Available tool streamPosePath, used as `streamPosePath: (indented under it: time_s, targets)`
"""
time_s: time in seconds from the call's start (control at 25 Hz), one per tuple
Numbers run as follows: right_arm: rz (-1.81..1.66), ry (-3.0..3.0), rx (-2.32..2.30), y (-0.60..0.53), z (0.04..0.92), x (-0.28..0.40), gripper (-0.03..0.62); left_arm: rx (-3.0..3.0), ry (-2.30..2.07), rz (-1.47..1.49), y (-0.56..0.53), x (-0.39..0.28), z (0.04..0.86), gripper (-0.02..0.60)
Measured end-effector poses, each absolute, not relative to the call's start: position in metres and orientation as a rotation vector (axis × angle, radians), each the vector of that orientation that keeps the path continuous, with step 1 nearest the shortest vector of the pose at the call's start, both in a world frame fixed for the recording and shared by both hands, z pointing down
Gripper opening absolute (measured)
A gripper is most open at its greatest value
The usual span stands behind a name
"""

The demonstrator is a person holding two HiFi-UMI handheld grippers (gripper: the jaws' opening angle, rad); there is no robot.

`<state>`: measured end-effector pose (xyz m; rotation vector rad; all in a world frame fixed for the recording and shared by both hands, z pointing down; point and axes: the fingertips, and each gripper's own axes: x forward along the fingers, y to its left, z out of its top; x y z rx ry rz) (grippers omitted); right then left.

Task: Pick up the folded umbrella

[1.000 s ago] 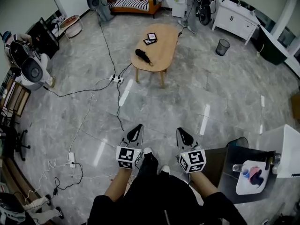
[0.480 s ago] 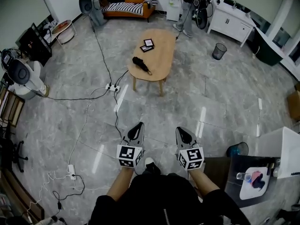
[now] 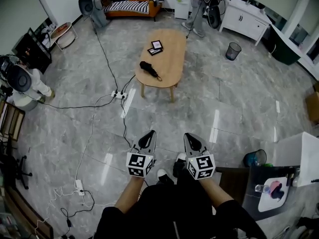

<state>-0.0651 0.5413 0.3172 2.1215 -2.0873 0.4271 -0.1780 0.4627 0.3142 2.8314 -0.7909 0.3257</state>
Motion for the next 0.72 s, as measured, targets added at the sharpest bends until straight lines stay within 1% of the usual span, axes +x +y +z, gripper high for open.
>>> streamPosePath:
  time_s: [0.32, 0.72]
  targets:
    - [0.448, -2.136, 2.093, 0.49, 0.32, -0.033, 0.011, 2.817, -0.821, 0.332, 0.421, -0.142, 0.315, 0.015]
    - [0.428, -2.213, 2.019, 0.423, 0.312, 0.027, 0.011, 2.782, -0.897, 0.353, 0.363, -0.085, 0.314, 0.015]
